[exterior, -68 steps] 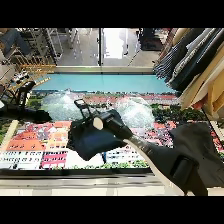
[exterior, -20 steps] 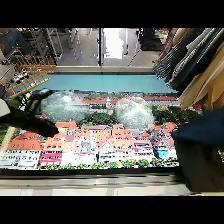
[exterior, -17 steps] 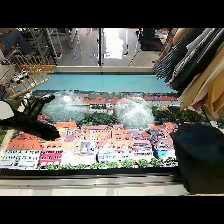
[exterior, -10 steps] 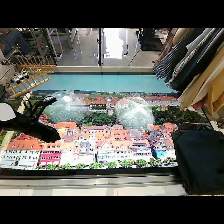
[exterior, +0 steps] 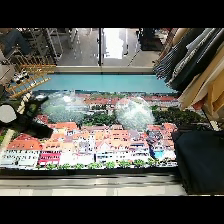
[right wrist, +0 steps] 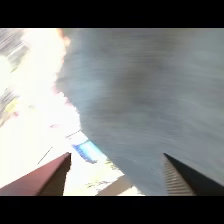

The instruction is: Fold the clothes and pants, and hang the long-sleeved shirts on hangers.

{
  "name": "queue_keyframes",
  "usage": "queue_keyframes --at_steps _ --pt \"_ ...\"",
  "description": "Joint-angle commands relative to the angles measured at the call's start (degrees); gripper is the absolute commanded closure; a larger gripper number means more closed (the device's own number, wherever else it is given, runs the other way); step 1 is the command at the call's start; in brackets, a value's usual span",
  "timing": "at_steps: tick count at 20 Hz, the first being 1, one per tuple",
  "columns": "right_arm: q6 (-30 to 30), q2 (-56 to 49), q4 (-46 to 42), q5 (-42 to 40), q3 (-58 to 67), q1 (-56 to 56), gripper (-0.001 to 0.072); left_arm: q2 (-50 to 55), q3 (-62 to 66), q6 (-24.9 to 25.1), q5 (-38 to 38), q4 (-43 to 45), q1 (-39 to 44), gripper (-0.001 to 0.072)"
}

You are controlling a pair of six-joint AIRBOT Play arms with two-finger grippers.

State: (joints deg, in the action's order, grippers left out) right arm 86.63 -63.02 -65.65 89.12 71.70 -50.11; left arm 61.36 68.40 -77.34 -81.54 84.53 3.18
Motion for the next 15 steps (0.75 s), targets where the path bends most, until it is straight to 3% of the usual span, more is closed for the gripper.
queue_keyframes --at_steps 1,3,4,6,8,10,15 --pt "-2.4 -2.86 1.14 -8.96 -4.57 20.59 0.0206 -1.6 -0.02 -8.63 9.88 7.56 -1.79 0.0688" --pt "-2.4 -3.19 -2.62 -21.9 -10.1 31.56 0.0468 -2.4 -0.02 -8.83 14.75 8.04 -1.9 0.0687" --pt "-2.36 -3.26 -5.29 -28.87 -11.61 35.95 0.0681 -2.38 -0.02 -8.83 15.56 8.04 -1.88 0.0687" --pt "-2.49 -3.21 -7.67 -40.65 -11.98 41.64 0.0667 -2.14 -0.04 -8.83 15.63 8.04 -1.86 0.0687" --pt "-2.47 -3.21 -7.61 -53.81 -12.0 44.68 0.056 -2.14 -0.04 -8.83 15.63 8.04 -1.86 0.0687" --pt "-2.38 -3.21 -7.45 -64.0 -11.98 46.34 0.0527 -2.14 -0.04 -8.85 15.63 8.04 -1.86 0.0687" --pt "-2.38 -3.21 -7.48 -77.18 -11.98 46.6 0.0527 -2.14 -0.04 -8.83 15.63 8.04 -1.86 0.0687"
